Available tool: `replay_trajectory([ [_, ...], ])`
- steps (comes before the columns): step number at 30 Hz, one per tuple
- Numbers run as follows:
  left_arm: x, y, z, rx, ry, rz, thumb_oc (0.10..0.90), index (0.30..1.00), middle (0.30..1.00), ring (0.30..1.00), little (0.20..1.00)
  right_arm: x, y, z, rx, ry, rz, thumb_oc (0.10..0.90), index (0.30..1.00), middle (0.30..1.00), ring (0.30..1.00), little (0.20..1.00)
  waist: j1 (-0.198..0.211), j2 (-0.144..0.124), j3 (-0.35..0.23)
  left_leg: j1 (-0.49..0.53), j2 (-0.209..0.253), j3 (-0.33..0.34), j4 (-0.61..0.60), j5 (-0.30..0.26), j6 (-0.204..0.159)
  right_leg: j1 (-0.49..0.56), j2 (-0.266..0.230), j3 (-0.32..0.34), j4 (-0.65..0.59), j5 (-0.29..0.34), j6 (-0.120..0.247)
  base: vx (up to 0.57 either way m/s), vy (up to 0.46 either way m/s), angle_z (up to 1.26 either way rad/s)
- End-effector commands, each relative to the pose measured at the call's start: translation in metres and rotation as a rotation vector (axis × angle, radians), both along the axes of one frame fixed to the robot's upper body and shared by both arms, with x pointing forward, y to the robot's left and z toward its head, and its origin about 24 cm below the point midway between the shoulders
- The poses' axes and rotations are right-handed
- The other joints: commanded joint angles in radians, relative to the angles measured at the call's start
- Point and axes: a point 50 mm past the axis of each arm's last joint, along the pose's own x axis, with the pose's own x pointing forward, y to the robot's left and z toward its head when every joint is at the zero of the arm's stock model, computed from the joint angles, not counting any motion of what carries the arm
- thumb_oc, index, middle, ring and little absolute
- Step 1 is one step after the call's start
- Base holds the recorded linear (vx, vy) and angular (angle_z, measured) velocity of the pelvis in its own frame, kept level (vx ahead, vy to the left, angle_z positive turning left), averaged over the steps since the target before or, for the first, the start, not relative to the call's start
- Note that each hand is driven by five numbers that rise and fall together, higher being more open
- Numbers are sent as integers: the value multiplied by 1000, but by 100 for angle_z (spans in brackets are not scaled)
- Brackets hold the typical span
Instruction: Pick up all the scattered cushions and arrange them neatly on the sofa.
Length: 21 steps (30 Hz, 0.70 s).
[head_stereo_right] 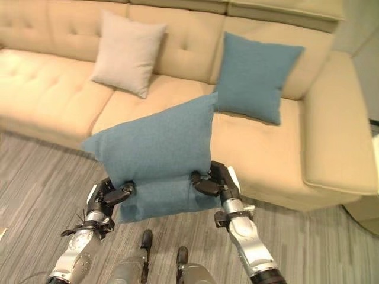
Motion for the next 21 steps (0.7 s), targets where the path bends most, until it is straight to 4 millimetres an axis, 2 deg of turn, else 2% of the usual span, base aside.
replay_trajectory([
  [1,11,-12,44,-31,-265,-110,400,300,300,300,300,2,23,58,113,-315,109,400,300,300,300,300,-63,-92,-94,-1,0,109,129,-186,36,24,-45,23,-143,25,164,-168,-21,66],
  [2,11,-13,44,-29,-266,-118,400,300,300,300,300,1,23,58,114,-315,112,400,300,300,300,300,-68,-98,-91,12,13,130,164,-215,37,24,-59,-1,-144,32,166,-76,-3,102],
  [4,10,-12,44,-33,-265,-121,400,300,300,300,300,2,22,58,108,-314,113,400,300,300,300,300,-72,-100,-89,28,32,153,186,-239,36,24,-72,-28,-146,33,168,-72,12,116],
  [5,10,-13,43,-39,-261,-132,400,300,300,300,300,1,20,57,97,-308,110,400,300,300,300,300,-84,-100,-85,61,62,204,207,-276,34,23,-91,-84,-145,36,172,-68,20,91],
  [6,10,-13,43,-39,-261,-132,400,300,300,300,300,1,20,57,97,-308,110,400,300,300,300,300,-84,-100,-85,61,62,204,207,-276,34,23,-91,-84,-145,36,172,-54,72,98],
  [7,10,-14,42,-44,-252,-139,400,300,300,300,300,0,17,55,86,-297,95,400,300,300,300,300,-96,-88,-89,97,72,259,162,-279,26,16,-107,-140,-147,44,181,-19,55,92],
  [8,10,-14,42,-44,-252,-139,400,300,300,300,300,0,17,55,86,-297,95,400,300,300,300,300,-97,-88,-89,97,72,259,161,-279,26,16,-107,-140,-147,44,181,42,114,107],
  [9,11,-15,43,-36,-254,-145,400,300,300,300,300,0,16,54,80,-296,87,400,300,300,300,300,-98,-72,-87,107,76,266,147,-302,18,20,-104,-150,-146,34,193,38,172,100],
  [10,10,-11,43,-12,-249,-146,400,300,300,300,300,0,17,55,78,-295,94,400,300,300,300,300,-97,-62,-90,118,63,263,83,-290,15,5,-111,-161,-145,47,200,39,174,72],
  [11,10,-11,43,-11,-249,-146,400,300,300,300,300,0,17,55,78,-295,94,400,300,300,300,300,-98,-62,-90,120,61,262,78,-288,16,5,-112,-162,-144,48,201,-141,216,57],
  [12,8,-5,43,15,-249,-135,400,300,300,300,300,2,22,56,87,-300,106,400,300,300,300,300,-82,-75,-78,101,26,224,54,-251,28,-18,-129,-171,-137,73,197,-135,156,45],
  [15,3,5,43,49,-244,-113,400,300,300,300,300,6,33,60,68,-314,149,400,300,300,300,300,-43,-65,-65,109,-11,168,-3,-231,49,-34,-148,-167,-89,64,205,-69,165,39],
  [16,3,5,43,49,-244,-112,400,300,300,300,300,6,33,60,68,-314,149,400,300,300,300,300,-44,-66,-64,110,-12,168,-5,-231,49,-35,-149,-167,-86,63,205,-43,171,11],
  [17,2,10,44,76,-246,-109,400,300,300,300,300,8,38,64,52,-334,175,400,300,300,300,300,-28,-52,-49,121,-26,148,-25,-223,61,-62,-172,-150,-19,52,211,-30,108,8],
  [18,2,10,44,76,-246,-109,400,300,300,300,300,8,38,64,52,-335,175,400,300,300,300,300,-28,-52,-49,121,-26,148,-25,-223,61,-63,-173,-149,-17,51,211,-45,130,27],
  [19,3,11,45,87,-250,-112,400,300,300,300,300,8,39,65,46,-337,179,400,300,300,300,300,-33,-48,-40,121,-33,131,-26,-219,68,-82,-163,-95,10,47,212,-29,53,43],
  [20,5,10,46,95,-259,-120,400,300,300,300,300,8,39,65,44,-336,183,400,300,300,300,300,-48,-46,-39,113,-48,105,-29,-209,75,-103,-127,1,24,39,217,5,123,85],
  [21,8,7,46,106,-262,-136,400,300,300,300,300,9,37,64,29,-328,178,400,300,300,300,300,-60,-38,-39,113,-75,62,-33,-202,85,-114,-60,138,33,23,225,35,113,122],
])
